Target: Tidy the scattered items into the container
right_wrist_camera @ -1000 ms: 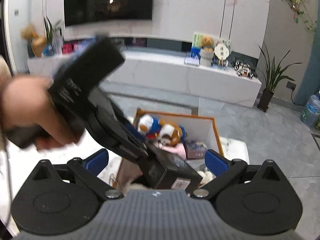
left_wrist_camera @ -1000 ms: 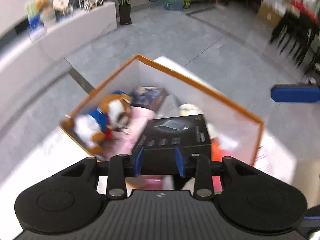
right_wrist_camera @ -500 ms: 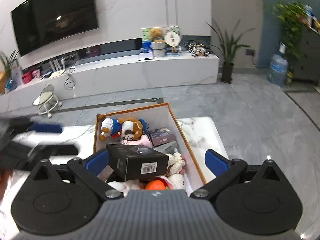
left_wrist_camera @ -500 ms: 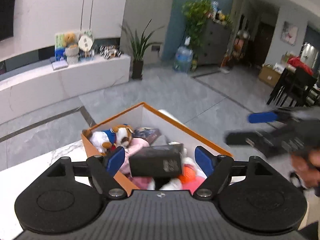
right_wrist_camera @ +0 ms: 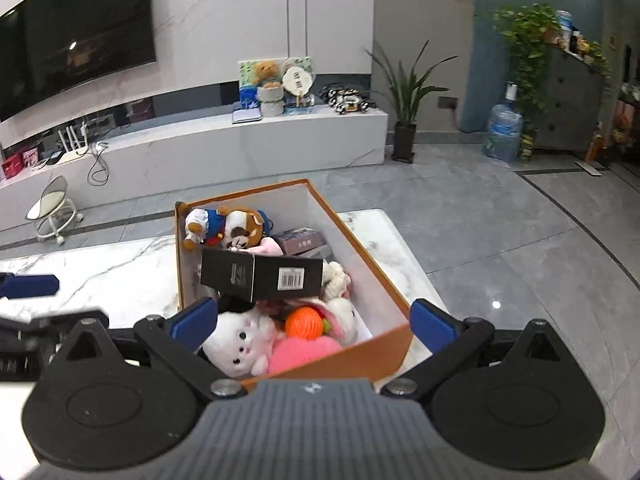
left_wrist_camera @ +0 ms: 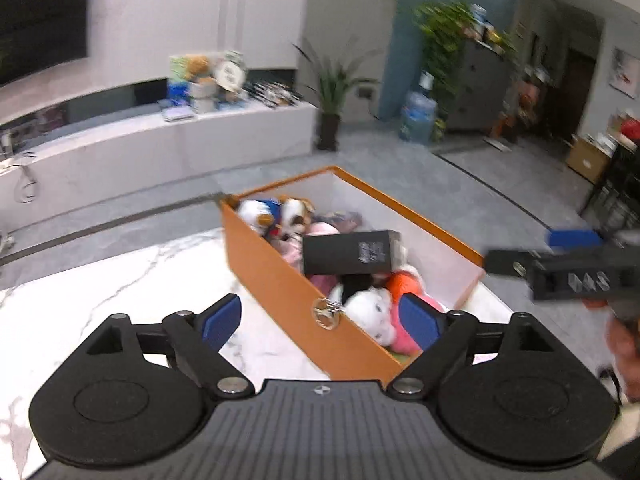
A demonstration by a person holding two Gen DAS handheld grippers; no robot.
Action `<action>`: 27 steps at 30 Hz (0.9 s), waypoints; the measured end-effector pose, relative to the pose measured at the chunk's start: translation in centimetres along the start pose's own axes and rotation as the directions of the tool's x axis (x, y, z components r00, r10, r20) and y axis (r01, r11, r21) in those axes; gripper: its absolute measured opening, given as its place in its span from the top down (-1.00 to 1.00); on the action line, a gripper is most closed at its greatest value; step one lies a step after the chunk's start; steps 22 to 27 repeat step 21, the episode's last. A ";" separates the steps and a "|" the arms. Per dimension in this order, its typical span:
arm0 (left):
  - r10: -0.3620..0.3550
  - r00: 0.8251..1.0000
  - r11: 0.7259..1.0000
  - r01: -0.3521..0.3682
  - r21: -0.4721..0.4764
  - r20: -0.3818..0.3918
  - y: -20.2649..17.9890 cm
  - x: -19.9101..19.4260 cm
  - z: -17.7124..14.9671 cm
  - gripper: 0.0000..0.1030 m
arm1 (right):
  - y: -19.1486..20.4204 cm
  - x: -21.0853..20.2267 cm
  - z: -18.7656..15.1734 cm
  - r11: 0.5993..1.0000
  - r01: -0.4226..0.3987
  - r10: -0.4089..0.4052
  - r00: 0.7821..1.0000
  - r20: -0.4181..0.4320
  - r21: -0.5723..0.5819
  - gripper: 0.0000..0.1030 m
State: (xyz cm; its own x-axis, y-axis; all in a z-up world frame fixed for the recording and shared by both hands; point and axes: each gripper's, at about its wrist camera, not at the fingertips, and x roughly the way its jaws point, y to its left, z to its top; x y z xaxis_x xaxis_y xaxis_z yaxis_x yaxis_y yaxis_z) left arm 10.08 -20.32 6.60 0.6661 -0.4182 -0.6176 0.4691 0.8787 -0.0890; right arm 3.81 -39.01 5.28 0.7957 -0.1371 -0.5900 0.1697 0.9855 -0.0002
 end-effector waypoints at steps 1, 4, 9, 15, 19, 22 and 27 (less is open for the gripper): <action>0.020 1.000 1.000 -0.020 0.005 0.004 -0.4 0.0 0.0 -1.00 | 0.2 -0.5 -0.4 1.000 0.010 -0.010 1.000 0.010 -0.001 -1.00; 0.022 1.000 0.998 -0.022 0.051 0.017 -1.8 -0.2 0.0 -1.00 | 1.3 -1.4 -1.2 0.998 0.055 -0.053 0.998 0.039 -0.030 -0.99; 0.029 0.999 0.999 -0.030 0.043 0.031 -2.0 0.0 -0.7 -1.00 | 2.6 -1.4 -1.2 0.982 0.181 -0.178 0.982 0.060 -0.046 -0.99; 0.026 0.999 1.000 -0.026 0.015 0.023 -1.3 0.2 -1.4 -1.00 | 3.3 -1.0 -0.9 0.976 0.213 -0.212 0.976 0.050 -0.035 -0.99; 0.017 1.000 1.000 -0.017 0.000 0.021 -0.7 -0.1 -1.9 -1.00 | 3.5 -1.2 -0.9 0.977 0.209 -0.207 0.977 0.048 -0.037 -0.99; 0.017 1.000 1.000 -0.017 0.003 0.023 -0.8 -0.1 -2.0 -1.00 | 3.5 -1.3 -0.9 0.977 0.211 -0.209 0.977 0.045 -0.039 -0.99; 0.017 1.000 1.000 -0.017 0.003 0.023 -0.8 -0.1 -2.0 -1.00 | 3.5 -1.3 -0.9 0.977 0.211 -0.209 0.977 0.045 -0.039 -0.99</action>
